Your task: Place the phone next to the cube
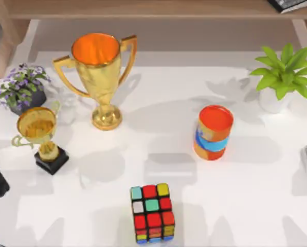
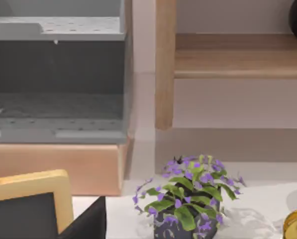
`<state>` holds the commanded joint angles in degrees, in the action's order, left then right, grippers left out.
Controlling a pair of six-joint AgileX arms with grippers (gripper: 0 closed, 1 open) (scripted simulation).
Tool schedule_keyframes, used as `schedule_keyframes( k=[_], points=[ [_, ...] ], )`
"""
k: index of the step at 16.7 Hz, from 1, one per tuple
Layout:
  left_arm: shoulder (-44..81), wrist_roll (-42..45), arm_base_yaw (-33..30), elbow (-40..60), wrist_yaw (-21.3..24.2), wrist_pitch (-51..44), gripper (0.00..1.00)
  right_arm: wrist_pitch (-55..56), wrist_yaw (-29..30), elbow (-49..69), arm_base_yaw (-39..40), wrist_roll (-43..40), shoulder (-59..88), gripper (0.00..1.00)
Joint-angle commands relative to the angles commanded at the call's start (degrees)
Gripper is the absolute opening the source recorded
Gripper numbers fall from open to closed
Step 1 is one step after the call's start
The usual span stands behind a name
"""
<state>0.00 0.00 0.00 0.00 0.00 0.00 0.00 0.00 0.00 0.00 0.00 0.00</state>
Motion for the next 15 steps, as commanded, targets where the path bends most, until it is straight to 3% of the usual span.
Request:
schedule_keyframes(
  k=[7, 15],
  points=[
    [0.0, 0.0, 0.0, 0.0, 0.0, 0.0, 1.0, -5.03, -0.01, 6.96, -2.37, -4.98, 9.0, 1.0],
    [0.0, 0.0, 0.0, 0.0, 0.0, 0.0, 1.0, -23.98, 0.14, 34.48, -11.55, -24.42, 48.74, 1.0]
  ],
)
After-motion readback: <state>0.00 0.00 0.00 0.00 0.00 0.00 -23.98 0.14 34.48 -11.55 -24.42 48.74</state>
